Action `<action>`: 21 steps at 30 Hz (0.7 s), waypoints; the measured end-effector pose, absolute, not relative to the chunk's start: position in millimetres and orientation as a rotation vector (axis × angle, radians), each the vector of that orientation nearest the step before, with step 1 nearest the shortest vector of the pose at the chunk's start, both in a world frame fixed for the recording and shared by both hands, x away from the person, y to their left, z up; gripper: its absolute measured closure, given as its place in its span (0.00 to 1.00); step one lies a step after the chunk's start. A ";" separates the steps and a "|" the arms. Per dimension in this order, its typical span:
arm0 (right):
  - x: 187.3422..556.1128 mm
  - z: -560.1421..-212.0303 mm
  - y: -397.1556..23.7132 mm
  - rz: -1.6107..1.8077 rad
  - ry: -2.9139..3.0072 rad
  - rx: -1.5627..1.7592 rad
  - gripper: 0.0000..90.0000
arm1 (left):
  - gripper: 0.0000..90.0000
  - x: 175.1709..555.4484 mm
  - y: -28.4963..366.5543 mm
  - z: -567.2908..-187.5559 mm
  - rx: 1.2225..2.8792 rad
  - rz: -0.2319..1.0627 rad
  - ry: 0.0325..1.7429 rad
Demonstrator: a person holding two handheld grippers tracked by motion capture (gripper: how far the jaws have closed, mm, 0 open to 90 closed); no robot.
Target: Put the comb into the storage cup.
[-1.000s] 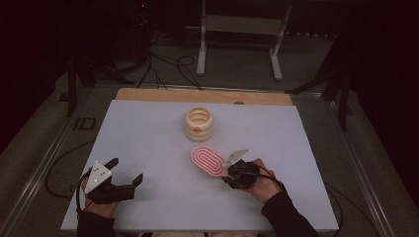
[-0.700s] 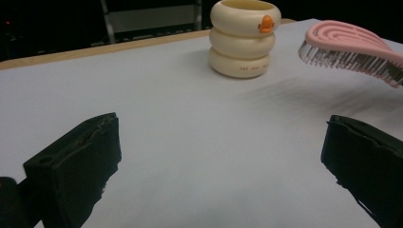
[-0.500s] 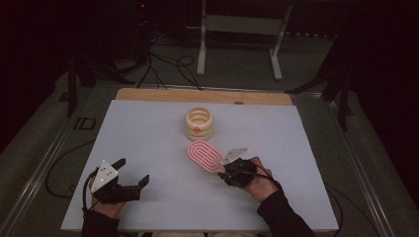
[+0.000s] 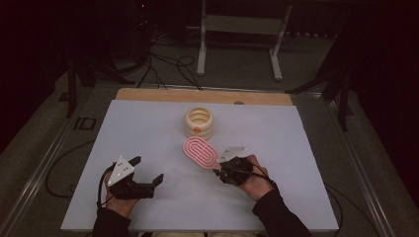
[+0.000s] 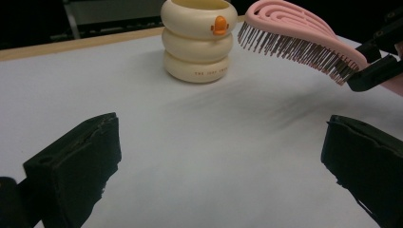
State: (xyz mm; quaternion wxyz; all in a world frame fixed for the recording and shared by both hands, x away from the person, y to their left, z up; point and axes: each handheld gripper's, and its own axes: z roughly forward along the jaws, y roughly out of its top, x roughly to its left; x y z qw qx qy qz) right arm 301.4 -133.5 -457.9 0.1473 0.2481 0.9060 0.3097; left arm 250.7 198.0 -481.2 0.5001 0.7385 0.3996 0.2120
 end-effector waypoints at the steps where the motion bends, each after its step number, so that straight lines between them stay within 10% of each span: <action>1: 301.8 -457.7 -133.4 0.891 2.603 0.712 0.78 | 0.00 251.6 196.4 -480.8 1.794 0.514 0.967; 21: 302.7 -451.9 -125.2 0.952 2.572 0.713 0.78 | 0.00 272.4 158.7 -471.2 1.798 0.420 0.942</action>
